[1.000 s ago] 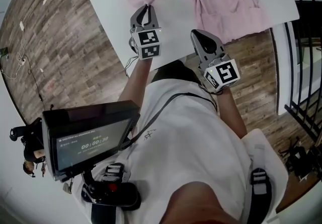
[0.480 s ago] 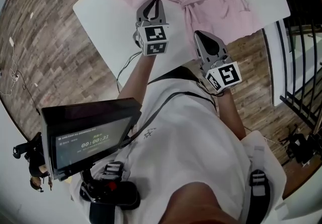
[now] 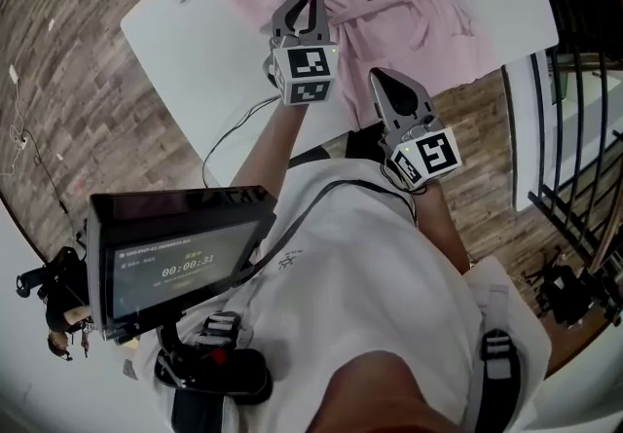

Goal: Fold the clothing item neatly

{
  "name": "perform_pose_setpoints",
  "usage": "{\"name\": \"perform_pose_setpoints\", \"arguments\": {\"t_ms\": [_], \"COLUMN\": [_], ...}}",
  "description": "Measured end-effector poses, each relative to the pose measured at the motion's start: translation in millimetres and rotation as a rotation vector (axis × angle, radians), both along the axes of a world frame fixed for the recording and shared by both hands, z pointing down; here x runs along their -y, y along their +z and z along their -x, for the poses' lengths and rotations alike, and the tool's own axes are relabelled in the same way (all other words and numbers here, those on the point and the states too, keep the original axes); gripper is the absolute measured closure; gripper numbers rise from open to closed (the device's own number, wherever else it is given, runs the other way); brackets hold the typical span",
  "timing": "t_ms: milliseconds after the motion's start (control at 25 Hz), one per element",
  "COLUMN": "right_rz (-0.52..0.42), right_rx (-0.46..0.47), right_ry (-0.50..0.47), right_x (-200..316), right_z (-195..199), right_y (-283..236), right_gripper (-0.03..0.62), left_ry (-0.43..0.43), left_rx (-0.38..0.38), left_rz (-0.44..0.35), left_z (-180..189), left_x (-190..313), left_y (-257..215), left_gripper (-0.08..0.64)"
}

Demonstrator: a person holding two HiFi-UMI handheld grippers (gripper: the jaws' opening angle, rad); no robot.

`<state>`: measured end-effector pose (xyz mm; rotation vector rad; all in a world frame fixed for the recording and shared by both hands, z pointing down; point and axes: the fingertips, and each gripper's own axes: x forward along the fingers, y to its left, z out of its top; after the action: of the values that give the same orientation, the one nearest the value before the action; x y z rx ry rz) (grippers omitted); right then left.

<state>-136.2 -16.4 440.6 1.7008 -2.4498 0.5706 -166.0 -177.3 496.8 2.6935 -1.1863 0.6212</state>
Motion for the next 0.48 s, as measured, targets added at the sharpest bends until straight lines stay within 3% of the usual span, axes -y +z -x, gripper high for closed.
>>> {"name": "perform_pose_setpoints", "arguments": {"t_ms": [200,480], "right_rz": [0.005,0.0], "right_rx": [0.041,0.022], "right_ry": [-0.084,-0.088], "right_x": [3.0,22.4], "right_z": [-52.2,-94.1], "right_y": [8.3,-10.3], "right_gripper": [0.589,0.589], "left_ry": [-0.057,-0.084], "left_rx": [0.025,0.021], "left_rz": [-0.027,-0.073], "left_z": [-48.5,-80.6], "left_x": [12.5,45.4], "left_y": [-1.7,-32.2], "left_gripper": [0.532,0.532]}}
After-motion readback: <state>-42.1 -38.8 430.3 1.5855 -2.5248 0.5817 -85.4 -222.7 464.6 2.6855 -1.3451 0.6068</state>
